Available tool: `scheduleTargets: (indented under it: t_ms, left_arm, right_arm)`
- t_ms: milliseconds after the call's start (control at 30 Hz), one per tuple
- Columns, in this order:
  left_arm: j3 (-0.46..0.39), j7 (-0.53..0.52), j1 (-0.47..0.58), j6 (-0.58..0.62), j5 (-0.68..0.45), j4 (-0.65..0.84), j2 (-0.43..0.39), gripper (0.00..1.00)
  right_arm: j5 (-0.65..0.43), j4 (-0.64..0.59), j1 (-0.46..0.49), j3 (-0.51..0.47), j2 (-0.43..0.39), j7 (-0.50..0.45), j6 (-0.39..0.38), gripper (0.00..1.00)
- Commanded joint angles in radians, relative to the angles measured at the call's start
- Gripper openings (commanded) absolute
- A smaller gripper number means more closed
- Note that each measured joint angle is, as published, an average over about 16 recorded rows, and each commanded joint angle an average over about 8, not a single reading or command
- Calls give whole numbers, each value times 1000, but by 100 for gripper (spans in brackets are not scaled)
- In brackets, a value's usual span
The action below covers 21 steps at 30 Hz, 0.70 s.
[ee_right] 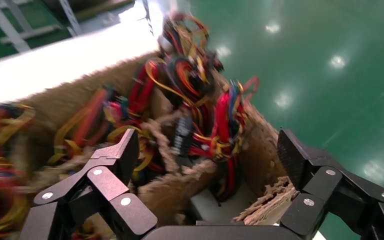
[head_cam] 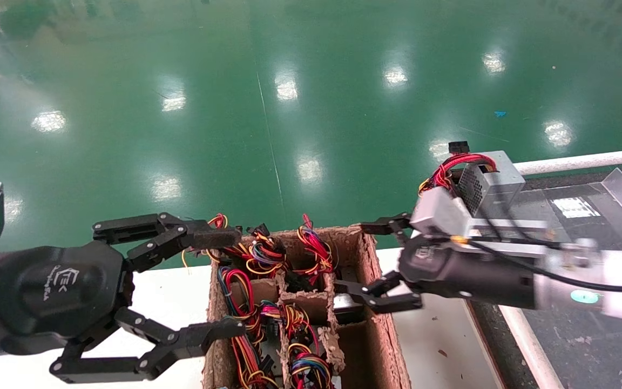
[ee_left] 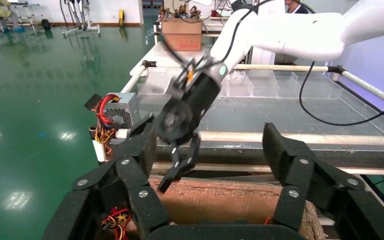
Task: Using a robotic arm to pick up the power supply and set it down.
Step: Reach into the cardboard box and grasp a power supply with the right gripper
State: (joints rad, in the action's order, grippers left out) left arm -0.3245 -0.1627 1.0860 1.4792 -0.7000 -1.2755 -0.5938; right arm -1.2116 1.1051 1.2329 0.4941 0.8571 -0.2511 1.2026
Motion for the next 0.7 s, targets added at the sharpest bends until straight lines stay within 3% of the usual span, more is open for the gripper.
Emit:
scheduleTargets:
  t_ms: [33,400,700]
  left_arm:
    - [0,0,0,0,0,0,0,100]
    - [0,0,0,0,0,0,0,100]
    - [-1,0,0,0,0,0,0,100]
  right_arm:
    - [-38,-30,13,20,38,6,-25,0]
    - [-112,-87,40,55,138,35,-102,0]
    - [-143,-96,34,65,170,56,-148,0]
